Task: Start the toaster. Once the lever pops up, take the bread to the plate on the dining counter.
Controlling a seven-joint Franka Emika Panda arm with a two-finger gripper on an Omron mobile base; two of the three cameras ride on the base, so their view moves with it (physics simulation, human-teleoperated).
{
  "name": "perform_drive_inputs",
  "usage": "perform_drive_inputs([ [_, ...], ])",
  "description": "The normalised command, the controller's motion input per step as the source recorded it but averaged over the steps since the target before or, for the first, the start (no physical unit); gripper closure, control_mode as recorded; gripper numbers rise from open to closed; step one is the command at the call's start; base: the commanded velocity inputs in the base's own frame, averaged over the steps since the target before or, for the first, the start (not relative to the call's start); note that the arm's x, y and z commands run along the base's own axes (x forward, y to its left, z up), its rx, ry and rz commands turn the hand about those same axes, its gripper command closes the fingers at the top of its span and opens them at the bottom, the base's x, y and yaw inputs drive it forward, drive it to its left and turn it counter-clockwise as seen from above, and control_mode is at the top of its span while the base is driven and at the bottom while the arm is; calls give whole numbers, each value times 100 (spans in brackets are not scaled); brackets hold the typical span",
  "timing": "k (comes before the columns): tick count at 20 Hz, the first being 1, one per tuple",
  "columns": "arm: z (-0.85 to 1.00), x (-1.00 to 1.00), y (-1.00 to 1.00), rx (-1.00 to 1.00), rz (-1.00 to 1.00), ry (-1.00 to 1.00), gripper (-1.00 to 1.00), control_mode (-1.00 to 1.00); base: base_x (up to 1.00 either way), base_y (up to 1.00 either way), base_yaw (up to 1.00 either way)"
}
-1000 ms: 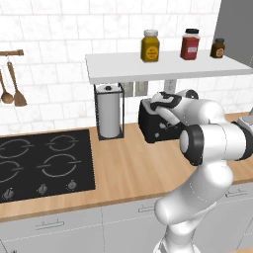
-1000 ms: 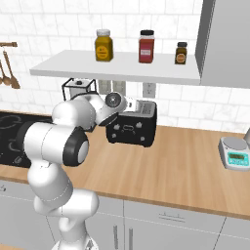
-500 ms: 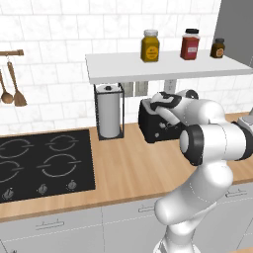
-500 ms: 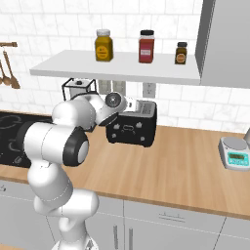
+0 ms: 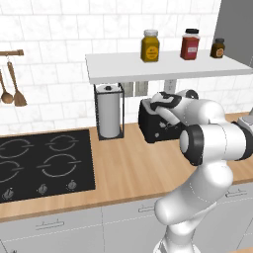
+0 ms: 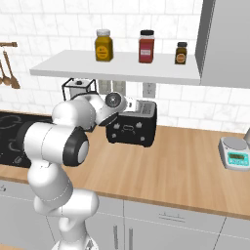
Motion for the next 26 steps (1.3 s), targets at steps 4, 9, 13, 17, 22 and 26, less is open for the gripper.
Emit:
perform_drive_inputs([
  [4, 0, 0, 0, 0, 0, 0, -100, -100, 0, 0, 0],
  [9, 0, 0, 0, 0, 0, 0, -100, -100, 0, 0, 0],
  [13, 0, 0, 0, 0, 0, 0, -100, -100, 0, 0, 0],
  [17, 0, 0, 0, 0, 0, 0, -100, -100, 0, 0, 0],
  [22, 0, 0, 0, 0, 0, 0, -100, -100, 0, 0, 0],
  [26, 0, 0, 0, 0, 0, 0, -100, -100, 0, 0, 0],
])
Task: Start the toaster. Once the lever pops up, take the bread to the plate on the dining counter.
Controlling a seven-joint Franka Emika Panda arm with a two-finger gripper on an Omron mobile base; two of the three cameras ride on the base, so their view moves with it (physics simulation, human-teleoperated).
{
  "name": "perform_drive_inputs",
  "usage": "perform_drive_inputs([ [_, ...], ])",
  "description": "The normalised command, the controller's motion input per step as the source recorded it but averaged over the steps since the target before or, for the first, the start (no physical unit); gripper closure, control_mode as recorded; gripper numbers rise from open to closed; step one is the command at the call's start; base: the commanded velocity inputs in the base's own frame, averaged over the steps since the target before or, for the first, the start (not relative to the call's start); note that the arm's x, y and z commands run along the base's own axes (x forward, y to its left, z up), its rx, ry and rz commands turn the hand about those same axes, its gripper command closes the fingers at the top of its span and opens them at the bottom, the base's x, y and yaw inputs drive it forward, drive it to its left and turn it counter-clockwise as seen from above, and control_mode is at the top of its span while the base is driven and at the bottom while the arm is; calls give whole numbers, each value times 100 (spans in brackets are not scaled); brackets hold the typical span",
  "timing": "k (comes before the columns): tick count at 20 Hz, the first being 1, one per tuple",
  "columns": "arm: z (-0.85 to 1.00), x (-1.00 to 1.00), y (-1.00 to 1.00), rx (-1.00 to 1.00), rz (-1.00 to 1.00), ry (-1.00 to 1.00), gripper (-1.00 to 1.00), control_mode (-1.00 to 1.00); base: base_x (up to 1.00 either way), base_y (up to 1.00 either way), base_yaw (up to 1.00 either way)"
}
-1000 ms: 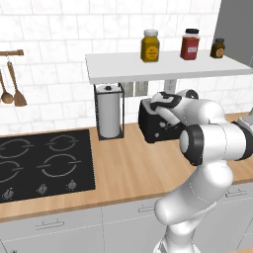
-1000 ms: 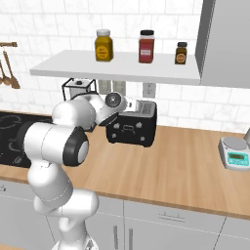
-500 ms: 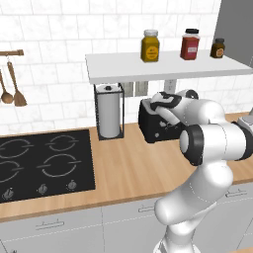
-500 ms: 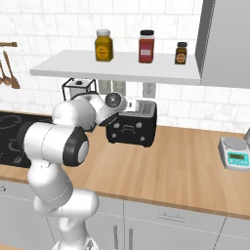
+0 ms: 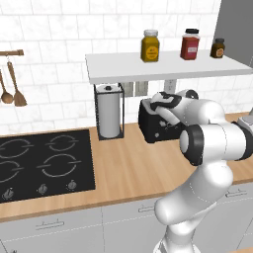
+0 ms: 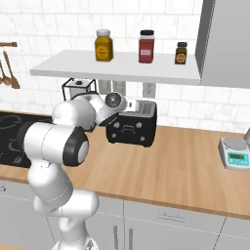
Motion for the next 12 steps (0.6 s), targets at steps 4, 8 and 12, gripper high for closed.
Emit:
perform_drive_inputs([
  [4, 0, 0, 0, 0, 0, 0, -100, -100, 0, 0, 0],
  [8, 0, 0, 0, 0, 0, 0, -100, -100, 0, 0, 0],
  [12, 0, 0, 0, 0, 0, 0, -100, -100, 0, 0, 0],
])
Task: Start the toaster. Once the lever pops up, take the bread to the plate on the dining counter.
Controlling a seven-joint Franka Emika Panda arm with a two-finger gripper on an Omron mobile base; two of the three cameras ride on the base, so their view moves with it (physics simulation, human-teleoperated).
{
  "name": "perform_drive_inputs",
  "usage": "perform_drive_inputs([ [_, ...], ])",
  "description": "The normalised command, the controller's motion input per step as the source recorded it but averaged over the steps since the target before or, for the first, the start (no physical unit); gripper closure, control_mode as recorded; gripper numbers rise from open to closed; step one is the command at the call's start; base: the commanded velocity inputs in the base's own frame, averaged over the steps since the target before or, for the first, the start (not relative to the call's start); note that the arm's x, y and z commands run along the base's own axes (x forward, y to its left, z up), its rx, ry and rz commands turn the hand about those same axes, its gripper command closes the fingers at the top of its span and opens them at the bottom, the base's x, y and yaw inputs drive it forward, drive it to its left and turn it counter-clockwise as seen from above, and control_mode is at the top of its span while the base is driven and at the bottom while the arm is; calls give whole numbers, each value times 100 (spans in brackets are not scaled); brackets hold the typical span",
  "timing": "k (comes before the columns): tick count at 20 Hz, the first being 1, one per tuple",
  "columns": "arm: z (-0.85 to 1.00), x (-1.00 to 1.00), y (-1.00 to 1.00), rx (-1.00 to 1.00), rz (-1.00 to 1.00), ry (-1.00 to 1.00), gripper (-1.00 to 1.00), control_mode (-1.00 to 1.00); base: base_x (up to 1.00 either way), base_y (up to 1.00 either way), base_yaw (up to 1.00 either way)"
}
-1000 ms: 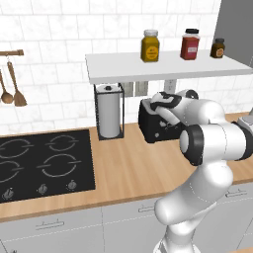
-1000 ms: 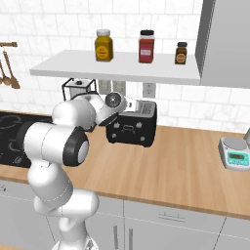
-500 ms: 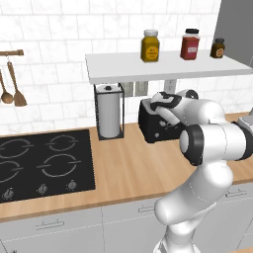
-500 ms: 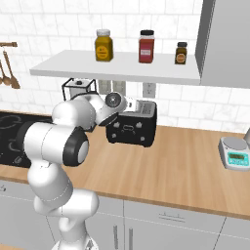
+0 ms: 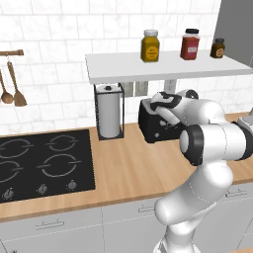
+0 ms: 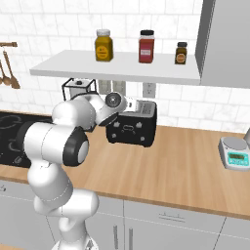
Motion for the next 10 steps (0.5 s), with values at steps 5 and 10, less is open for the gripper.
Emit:
perform_drive_inputs([
  [5, 0, 0, 0, 0, 0, 0, -100, -100, 0, 0, 0],
  [10, 0, 0, 0, 0, 0, 0, -100, -100, 0, 0, 0],
])
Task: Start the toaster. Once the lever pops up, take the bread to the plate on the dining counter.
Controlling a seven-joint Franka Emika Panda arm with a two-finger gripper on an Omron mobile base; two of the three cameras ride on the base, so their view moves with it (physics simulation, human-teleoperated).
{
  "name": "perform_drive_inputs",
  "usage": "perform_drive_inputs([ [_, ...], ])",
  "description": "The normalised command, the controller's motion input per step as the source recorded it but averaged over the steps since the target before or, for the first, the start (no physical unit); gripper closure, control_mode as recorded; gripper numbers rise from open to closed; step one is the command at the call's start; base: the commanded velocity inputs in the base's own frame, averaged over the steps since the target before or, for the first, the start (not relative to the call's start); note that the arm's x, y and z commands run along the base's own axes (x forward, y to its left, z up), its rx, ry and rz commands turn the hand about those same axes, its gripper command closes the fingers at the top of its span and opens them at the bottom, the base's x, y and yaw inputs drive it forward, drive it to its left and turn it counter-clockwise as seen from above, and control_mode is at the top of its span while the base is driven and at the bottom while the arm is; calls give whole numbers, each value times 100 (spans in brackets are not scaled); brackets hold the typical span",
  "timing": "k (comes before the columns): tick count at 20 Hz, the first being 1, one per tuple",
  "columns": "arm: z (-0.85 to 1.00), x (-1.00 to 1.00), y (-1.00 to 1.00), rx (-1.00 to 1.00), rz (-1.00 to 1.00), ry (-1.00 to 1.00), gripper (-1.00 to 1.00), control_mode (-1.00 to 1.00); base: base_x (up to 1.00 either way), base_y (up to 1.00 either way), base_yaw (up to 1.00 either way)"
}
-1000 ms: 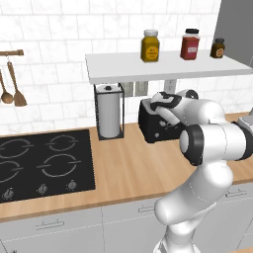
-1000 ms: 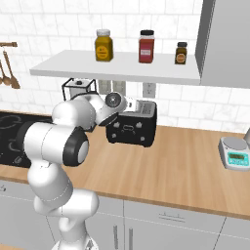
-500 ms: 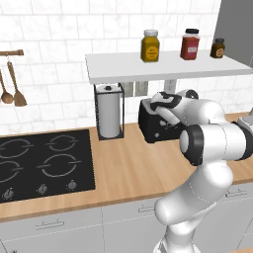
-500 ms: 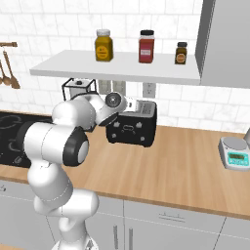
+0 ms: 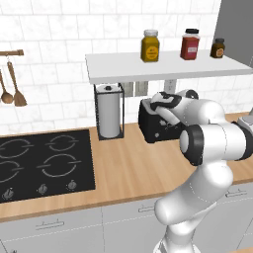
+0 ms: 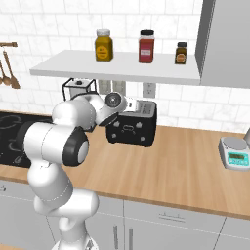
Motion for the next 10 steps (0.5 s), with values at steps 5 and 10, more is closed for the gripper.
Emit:
perform_drive_inputs([
  [5, 0, 0, 0, 0, 0, 0, -100, -100, 0, 0, 0],
  [10, 0, 0, 0, 0, 0, 0, -100, -100, 0, 0, 0],
])
